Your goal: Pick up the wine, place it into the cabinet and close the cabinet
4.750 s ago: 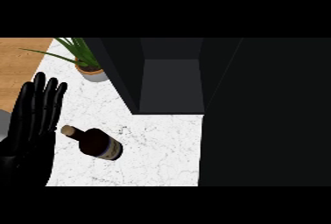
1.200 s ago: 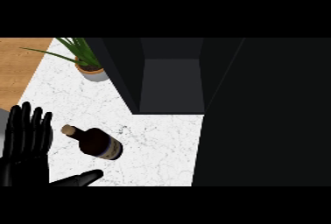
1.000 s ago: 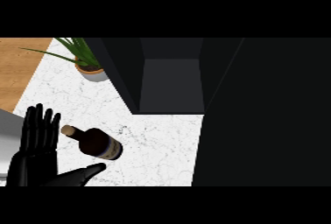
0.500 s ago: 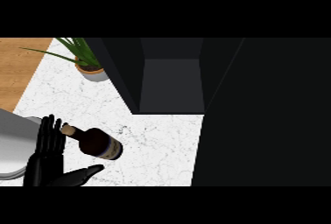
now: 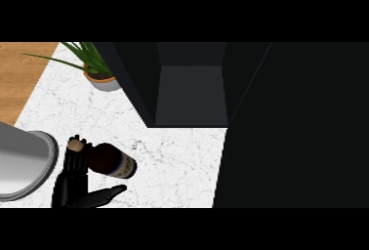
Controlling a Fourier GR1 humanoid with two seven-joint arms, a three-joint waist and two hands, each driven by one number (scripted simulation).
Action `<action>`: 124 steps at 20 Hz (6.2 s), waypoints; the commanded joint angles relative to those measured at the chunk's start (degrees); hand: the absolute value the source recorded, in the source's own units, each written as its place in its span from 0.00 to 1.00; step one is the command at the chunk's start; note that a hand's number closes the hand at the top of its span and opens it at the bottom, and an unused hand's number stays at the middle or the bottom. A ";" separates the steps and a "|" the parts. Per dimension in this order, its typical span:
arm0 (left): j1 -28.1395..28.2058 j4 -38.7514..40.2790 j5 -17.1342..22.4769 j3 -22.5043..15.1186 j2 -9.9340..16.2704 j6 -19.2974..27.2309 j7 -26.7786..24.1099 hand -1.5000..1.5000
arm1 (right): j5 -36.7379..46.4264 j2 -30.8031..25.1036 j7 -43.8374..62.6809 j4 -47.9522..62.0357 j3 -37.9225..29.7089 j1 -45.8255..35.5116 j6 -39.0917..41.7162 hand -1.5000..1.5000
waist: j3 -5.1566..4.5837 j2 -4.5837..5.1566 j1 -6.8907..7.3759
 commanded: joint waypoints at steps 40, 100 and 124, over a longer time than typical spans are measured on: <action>-21.49 37.41 5.20 8.12 -4.76 -14.73 -19.81 1.00 | -4.35 -1.54 7.07 -2.70 -4.90 -5.77 0.31 0.00 | 0.01 -0.01 0.09; -24.89 26.22 30.82 -28.44 -4.80 5.86 -14.41 1.00 | -5.77 -0.29 -0.24 1.23 -5.29 1.45 5.09 0.00 | -0.01 0.09 -0.39; -51.57 47.28 45.52 -25.36 -4.80 7.41 -15.42 1.00 | -7.81 -1.18 -3.48 5.41 -6.75 0.28 6.20 0.00 | -0.01 0.31 -1.06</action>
